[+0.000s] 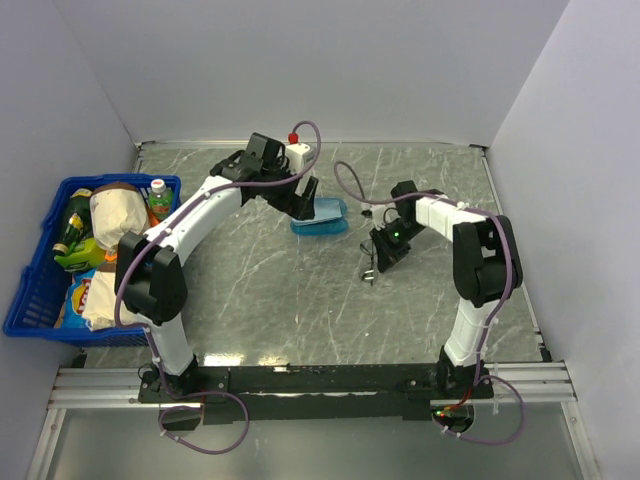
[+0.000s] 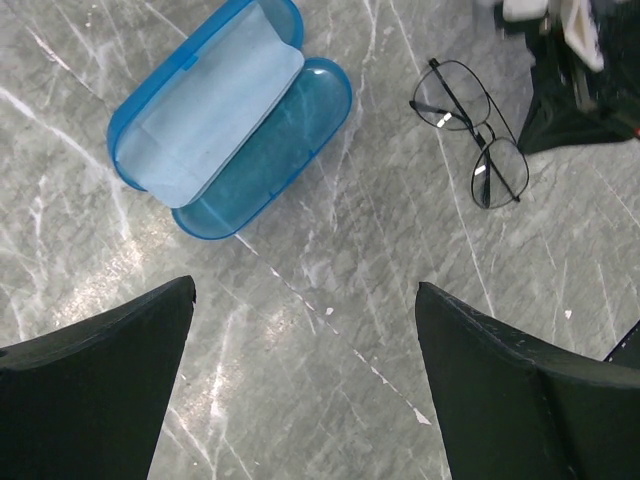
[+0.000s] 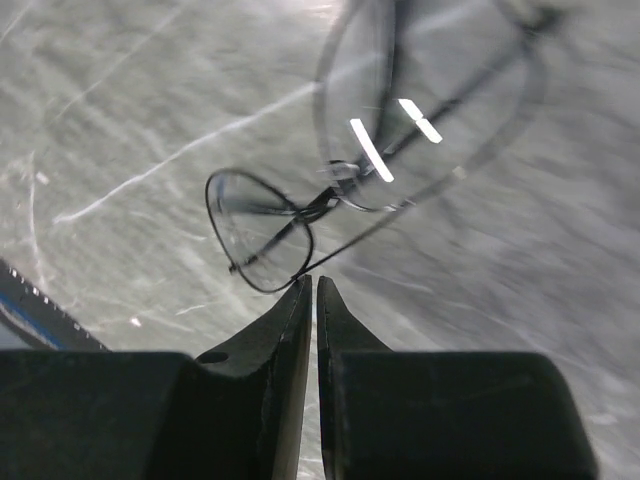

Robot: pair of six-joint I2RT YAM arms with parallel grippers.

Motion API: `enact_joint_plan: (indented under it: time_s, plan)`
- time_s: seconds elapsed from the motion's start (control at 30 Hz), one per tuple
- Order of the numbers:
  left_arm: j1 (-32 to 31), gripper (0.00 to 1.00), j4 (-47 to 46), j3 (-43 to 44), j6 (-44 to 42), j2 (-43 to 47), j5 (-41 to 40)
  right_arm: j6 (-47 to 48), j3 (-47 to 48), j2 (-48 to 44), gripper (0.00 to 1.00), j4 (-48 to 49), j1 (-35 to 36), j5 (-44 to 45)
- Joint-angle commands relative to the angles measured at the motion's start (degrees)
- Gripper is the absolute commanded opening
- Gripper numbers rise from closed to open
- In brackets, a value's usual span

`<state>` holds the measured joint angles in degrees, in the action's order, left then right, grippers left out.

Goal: Organize the sunglasses
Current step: Move the sunglasses to the center of the board.

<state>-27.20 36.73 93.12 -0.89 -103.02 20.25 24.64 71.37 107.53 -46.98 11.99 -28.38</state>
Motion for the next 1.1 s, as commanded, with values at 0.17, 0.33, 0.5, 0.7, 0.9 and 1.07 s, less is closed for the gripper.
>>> enact_joint_plan:
  time_s: [0.17, 0.33, 0.5, 0.7, 0.9, 1.07]
  plan:
    - [3.55, 0.96, -0.34, 2.59, 0.45, 3.18, 0.23, 5.24, 1.4, 0.67, 0.13, -1.54, 3.39, -2.91]
    - [4.87, 0.96, -0.87, 1.89, 0.45, 4.14, 0.14, 3.31, 0.44, -1.08, 0.14, 2.24, 5.5, -2.99]
    - [5.49, 0.96, -1.05, 1.71, 2.47, 4.76, 0.05, 2.69, -0.45, -1.97, 0.17, 4.79, 8.13, -1.33]
    - [5.84, 0.96, -1.4, 1.19, 2.38, 5.03, 0.05, 1.81, -0.53, -1.44, 0.2, 7.6, 11.47, -1.06]
    - [6.11, 0.96, -1.57, 0.92, 2.56, 5.02, -0.12, 2.95, 0.43, -3.1, 0.24, 8.84, 15.87, 0.26]
    - [6.37, 0.96, -1.75, 0.57, 2.64, 5.11, -0.21, 7.24, -1.85, -8.02, 0.27, 10.25, 16.22, -0.09]
